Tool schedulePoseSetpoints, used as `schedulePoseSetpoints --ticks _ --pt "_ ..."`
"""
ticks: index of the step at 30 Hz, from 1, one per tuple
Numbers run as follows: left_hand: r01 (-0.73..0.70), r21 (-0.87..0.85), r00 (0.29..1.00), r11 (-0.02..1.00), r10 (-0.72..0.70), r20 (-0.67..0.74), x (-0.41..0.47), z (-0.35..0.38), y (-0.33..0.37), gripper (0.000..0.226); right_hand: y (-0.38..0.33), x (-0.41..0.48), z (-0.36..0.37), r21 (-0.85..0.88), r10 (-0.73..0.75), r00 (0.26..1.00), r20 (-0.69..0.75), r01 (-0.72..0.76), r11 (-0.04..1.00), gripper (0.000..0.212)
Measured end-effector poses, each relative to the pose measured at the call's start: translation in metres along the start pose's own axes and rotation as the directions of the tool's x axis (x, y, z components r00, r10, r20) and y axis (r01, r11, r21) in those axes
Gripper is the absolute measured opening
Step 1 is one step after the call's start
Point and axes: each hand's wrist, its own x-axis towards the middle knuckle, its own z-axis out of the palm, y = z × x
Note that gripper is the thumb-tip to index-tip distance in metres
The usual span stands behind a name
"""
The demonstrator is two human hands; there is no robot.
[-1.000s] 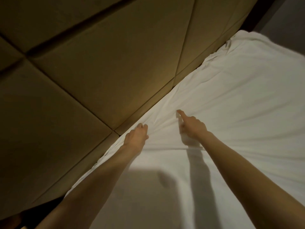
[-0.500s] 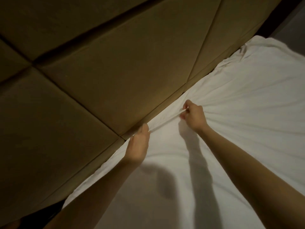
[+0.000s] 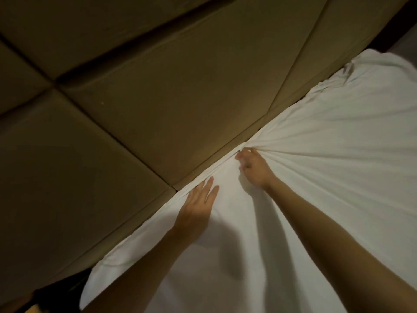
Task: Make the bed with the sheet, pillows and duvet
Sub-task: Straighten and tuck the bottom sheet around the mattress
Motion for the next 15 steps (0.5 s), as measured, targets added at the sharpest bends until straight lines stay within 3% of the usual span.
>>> schedulePoseSetpoints --ticks 2,5,8,12,15 --pt "0.129 0.006 0.991 0.992 -0.13 0.04 -0.005 -0.005 0.004 0.06 0.002 -0.003 0.009 -0.256 -0.025 0.989 0.148 0.063 0.965 0.052" --pt "0.267 0.052 0.963 0.962 -0.268 0.027 -0.017 -0.013 0.013 0.05 0.0 -0.012 0.006 -0.438 -0.08 0.979 0.19 0.157 0.885 0.056" --pt "0.386 0.125 0.912 0.914 -0.398 0.099 -0.026 -0.014 0.023 0.053 -0.003 -0.022 0.003 -0.508 -0.213 0.947 0.242 0.311 0.803 0.055" --pt "0.474 0.149 0.855 0.868 -0.494 0.157 -0.014 -0.009 0.033 0.062 -0.008 -0.019 0.008 -0.544 -0.118 0.94 0.32 0.284 0.79 0.054" --pt "0.493 0.101 0.856 0.864 -0.502 0.121 -0.008 -0.003 0.033 0.064 -0.011 -0.01 0.013 -0.588 -0.031 0.94 0.341 0.238 0.773 0.055"
